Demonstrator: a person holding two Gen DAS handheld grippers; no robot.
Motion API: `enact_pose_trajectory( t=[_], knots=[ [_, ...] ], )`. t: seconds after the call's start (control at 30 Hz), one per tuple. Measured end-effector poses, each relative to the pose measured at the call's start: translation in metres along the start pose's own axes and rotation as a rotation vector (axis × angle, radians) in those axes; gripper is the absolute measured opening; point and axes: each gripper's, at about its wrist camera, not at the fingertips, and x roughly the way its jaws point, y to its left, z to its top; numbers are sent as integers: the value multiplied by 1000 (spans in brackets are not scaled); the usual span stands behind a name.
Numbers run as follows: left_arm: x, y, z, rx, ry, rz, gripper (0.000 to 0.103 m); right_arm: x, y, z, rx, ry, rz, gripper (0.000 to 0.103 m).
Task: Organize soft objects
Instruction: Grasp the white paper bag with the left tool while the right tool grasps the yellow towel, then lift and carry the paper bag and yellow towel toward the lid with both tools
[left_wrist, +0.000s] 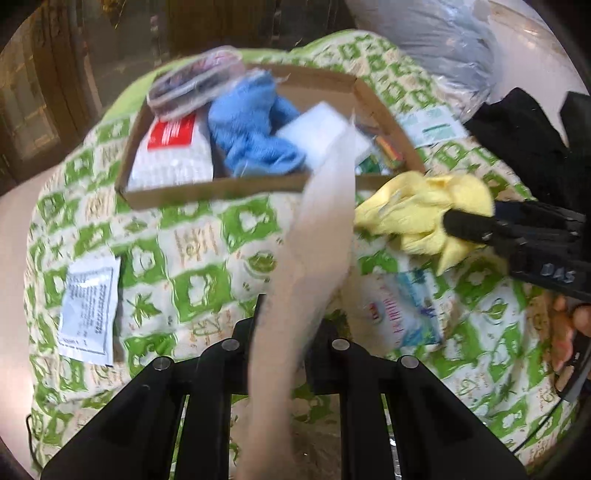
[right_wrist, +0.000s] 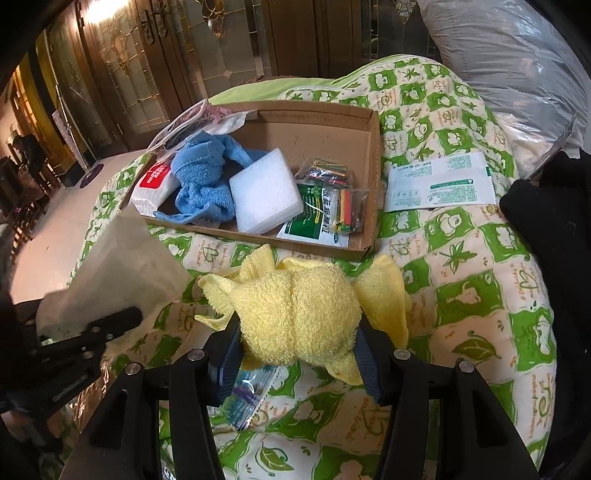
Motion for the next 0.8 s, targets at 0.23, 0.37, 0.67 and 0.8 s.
enact_pose_trajectory(
  t=[0.23,0.37,0.67,0.8],
  knots=[
    [-20,-4,-1,4,-85,25,13,1,0,1,6,-1,-1,53],
    [-33,-1,3,-26,-117,20,13,0,2,1,6,-7,0,53],
    [-58,-17,11,2,-190,6,13,-7,6,1,2,-21,4,53],
    [-60,-22,13,22,-198,2,13,-9,7,2,0,-25,7,53]
  ],
)
